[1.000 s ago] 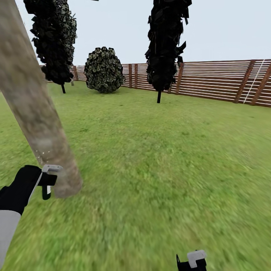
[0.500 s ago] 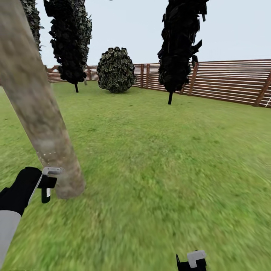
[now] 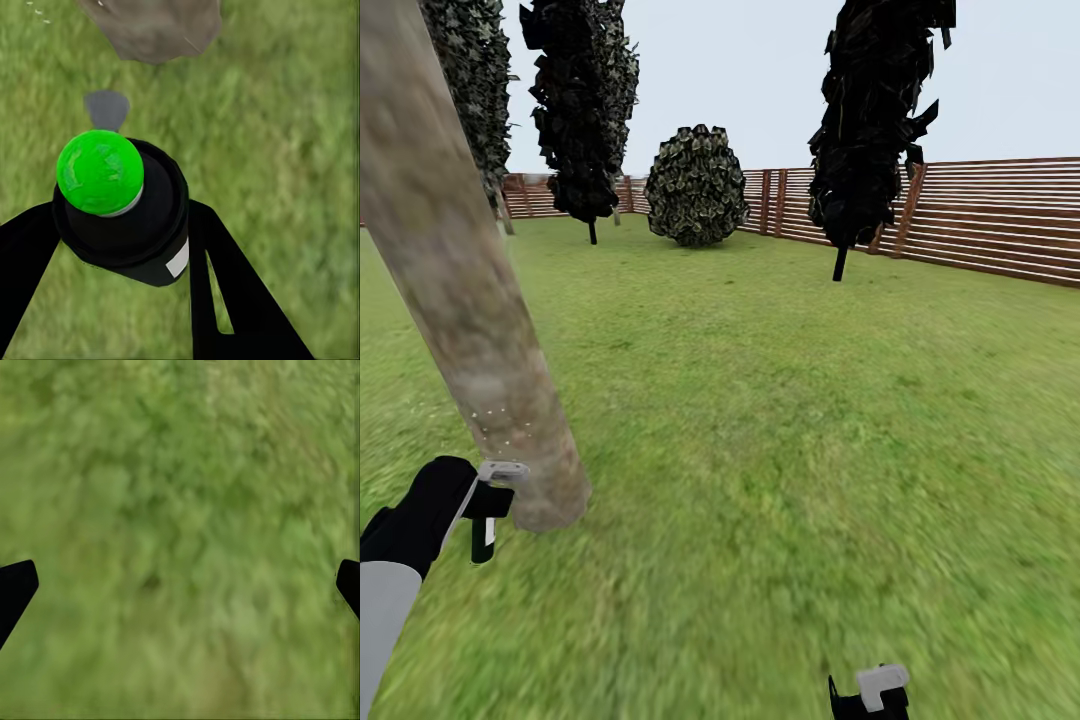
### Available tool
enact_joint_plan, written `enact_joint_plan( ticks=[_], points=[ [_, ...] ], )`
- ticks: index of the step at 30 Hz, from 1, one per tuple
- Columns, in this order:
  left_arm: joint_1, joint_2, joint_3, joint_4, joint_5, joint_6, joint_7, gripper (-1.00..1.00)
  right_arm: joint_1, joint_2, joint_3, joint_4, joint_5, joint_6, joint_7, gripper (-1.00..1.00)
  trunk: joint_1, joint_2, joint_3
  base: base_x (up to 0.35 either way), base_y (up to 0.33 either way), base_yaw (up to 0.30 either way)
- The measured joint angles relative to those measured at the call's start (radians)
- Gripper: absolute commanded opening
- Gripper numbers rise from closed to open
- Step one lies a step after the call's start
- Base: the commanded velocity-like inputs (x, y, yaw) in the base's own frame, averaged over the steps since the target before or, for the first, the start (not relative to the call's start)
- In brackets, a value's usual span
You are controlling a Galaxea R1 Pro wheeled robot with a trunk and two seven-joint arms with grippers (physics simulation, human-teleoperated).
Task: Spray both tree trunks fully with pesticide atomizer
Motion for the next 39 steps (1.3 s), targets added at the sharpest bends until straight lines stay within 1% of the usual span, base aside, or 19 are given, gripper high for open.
enact_joint_plan(
  ticks=[10, 21, 24, 27, 31, 34, 39],
  points=[
    [0.000, -0.003, 0.000, -0.002, -0.002, 0.000, 0.001, -1.00, 0.000, 0.000, 0.000, 0.000, 0.000, 0.000, 0.000, 1.00, 0.000, 0.000, 0.000, 0.240, -0.189, 0.027],
    [0.000, 0.001, 0.000, 0.010, -0.006, -0.001, 0.001, -1.00, 0.000, 0.001, 0.001, 0.000, 0.000, 0.000, 0.000, 1.00, 0.000, 0.000, 0.000, 0.160, -0.232, 0.268],
    [0.002, 0.005, 0.011, 0.015, -0.006, -0.002, 0.002, -1.00, 0.000, 0.001, 0.001, 0.000, 0.000, 0.000, 0.000, 1.00, 0.000, 0.000, 0.000, 0.087, -0.266, 0.278],
    [0.010, 0.005, 0.013, 0.038, -0.005, -0.004, 0.002, -1.00, 0.000, 0.001, 0.002, 0.000, 0.000, 0.000, 0.000, 1.00, 0.000, 0.000, 0.000, 0.085, -0.267, 0.278],
    [0.015, 0.004, 0.013, 0.120, -0.003, -0.061, 0.002, -1.00, 0.000, 0.001, 0.002, 0.000, 0.000, 0.000, 0.000, 1.00, 0.000, 0.000, 0.000, 0.090, -0.267, 0.278],
    [0.016, 0.001, 0.013, 0.155, -0.001, -0.114, 0.010, -1.00, 0.000, 0.001, 0.002, 0.000, 0.000, 0.000, 0.000, 1.00, 0.000, 0.000, 0.000, 0.124, -0.264, 0.278],
    [0.015, -0.012, 0.014, 0.164, 0.004, -0.129, 0.028, -1.00, 0.000, 0.002, 0.002, 0.000, 0.000, 0.000, 0.000, 1.00, 0.000, 0.000, 0.000, 0.187, -0.234, 0.162]
  ],
)
